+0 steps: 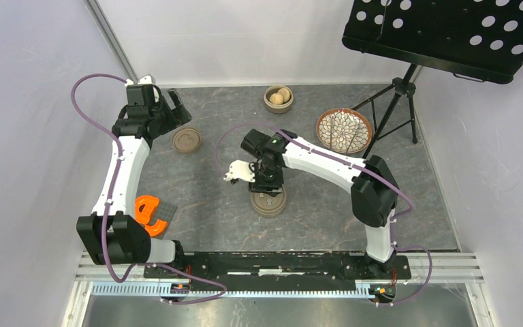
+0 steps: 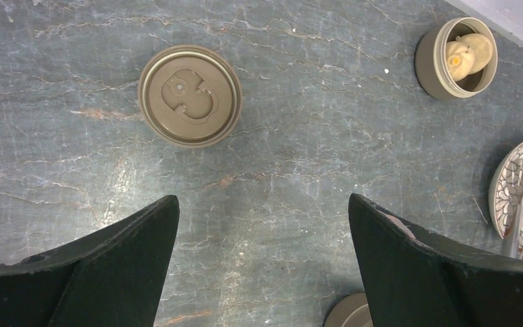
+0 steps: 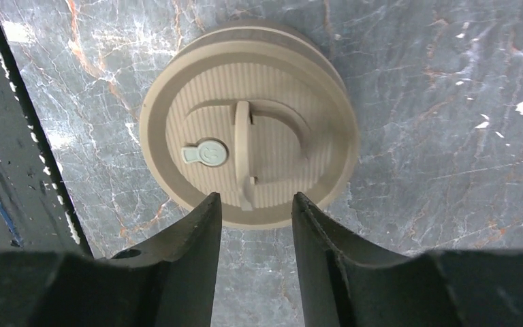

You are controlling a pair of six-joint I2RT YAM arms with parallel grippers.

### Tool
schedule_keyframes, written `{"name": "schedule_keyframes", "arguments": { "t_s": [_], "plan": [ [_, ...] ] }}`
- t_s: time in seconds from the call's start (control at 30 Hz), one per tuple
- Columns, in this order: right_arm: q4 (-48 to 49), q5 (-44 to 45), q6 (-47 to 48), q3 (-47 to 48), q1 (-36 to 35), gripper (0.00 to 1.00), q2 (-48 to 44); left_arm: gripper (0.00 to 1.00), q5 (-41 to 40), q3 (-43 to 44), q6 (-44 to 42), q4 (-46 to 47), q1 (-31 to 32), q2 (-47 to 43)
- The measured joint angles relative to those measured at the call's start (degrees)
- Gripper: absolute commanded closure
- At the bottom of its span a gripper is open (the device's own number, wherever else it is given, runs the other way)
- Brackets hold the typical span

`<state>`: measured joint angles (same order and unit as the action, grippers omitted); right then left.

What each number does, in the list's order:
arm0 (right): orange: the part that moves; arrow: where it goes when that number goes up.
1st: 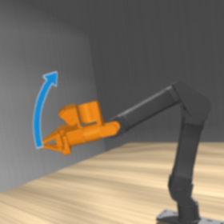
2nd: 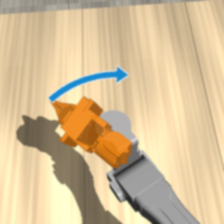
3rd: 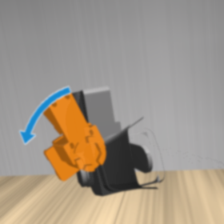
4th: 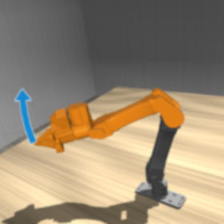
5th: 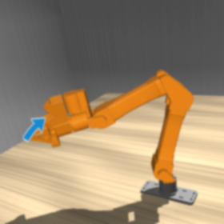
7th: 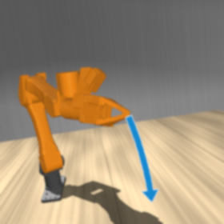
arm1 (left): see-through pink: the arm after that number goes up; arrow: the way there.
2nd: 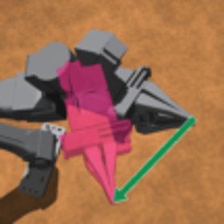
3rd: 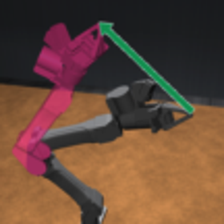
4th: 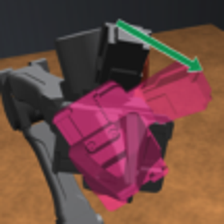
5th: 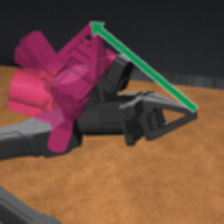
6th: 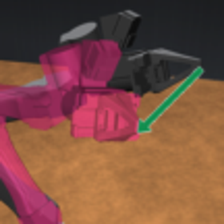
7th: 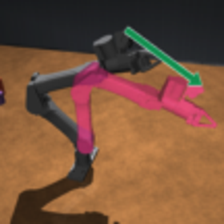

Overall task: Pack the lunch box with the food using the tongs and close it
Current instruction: Close the box lid on the packing box.

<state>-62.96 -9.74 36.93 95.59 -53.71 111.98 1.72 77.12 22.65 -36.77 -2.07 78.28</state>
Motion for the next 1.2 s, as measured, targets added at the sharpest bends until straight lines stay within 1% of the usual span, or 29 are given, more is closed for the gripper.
{"name": "schedule_keyframes", "arguments": {
  "t_s": [0.1,0.17,0.23,0.27,0.37,0.47,0.67,0.83,1.1,1.2],
  "plan": [
    [2.01,-2.62,0.28,-1.29,1.64,0.46,-2.38,0.00,1.31,0.00,-0.15,0.07,-0.02,0.00],
    [3.56,-4.33,0.48,-2.80,2.62,0.38,-4.63,0.00,3.28,0.00,-0.66,0.35,-0.07,0.00],
    [6.71,-6.91,0.96,-6.27,3.89,0.32,-8.52,0.00,5.01,0.00,-1.33,0.94,-0.07,0.00],
    [7.91,-7.74,1.09,-7.91,4.35,0.31,-10.38,0.00,5.64,0.00,-1.55,1.31,-0.07,-0.02],
    [12.55,-10.45,2.36,-13.79,5.77,0.30,-16.44,0.00,7.93,-0.11,-2.54,2.64,-0.07,-0.07],
    [15.32,-12.35,4.09,-16.46,6.16,0.30,-18.73,0.00,9.51,-0.33,-3.08,3.72,-0.07,-0.15],
    [18.32,-14.47,6.03,-17.64,5.99,0.30,-16.52,0.00,11.08,-0.39,-3.30,4.39,-0.07,-0.15],
    [20.94,-14.14,5.90,-18.18,5.14,0.30,-14.43,0.00,11.13,-0.42,-3.52,4.46,-0.07,-0.15],
    [24.06,-12.96,6.45,-23.28,3.72,0.32,-11.65,0.00,11.10,-1.77,-5.29,5.25,-0.07,-0.22],
    [24.70,-12.61,6.19,-23.65,3.58,0.32,-11.82,0.00,11.08,-2.10,-5.81,5.35,-0.07,-0.22]
  ]
}}
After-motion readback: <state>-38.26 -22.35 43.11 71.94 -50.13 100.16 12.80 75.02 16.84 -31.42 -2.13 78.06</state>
